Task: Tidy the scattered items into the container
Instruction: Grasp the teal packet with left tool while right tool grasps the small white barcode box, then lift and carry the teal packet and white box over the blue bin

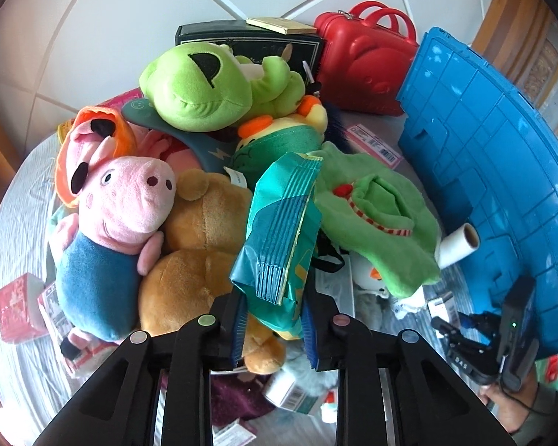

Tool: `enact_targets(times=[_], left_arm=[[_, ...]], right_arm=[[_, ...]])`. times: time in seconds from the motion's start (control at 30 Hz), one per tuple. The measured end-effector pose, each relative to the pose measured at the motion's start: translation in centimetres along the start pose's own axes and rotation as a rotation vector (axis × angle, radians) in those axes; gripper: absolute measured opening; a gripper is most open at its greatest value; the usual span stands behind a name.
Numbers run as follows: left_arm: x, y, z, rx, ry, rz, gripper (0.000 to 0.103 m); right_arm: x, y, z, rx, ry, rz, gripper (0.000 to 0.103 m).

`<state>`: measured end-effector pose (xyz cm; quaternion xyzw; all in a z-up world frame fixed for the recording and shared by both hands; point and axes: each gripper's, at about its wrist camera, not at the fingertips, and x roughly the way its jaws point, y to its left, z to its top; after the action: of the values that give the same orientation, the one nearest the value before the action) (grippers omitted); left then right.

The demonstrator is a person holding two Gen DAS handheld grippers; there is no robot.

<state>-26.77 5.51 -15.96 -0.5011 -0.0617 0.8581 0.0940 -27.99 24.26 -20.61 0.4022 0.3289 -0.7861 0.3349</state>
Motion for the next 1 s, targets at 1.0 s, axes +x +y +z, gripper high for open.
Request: enact_targets(times=[1.0], left_arm=[[-12.6, 0.0, -1.0, -0.013, -0.201, 0.053, 0.021]], right_arm=[[-15.0, 4.8, 1.4, -0.049, -0.236, 0.104, 0.028]])
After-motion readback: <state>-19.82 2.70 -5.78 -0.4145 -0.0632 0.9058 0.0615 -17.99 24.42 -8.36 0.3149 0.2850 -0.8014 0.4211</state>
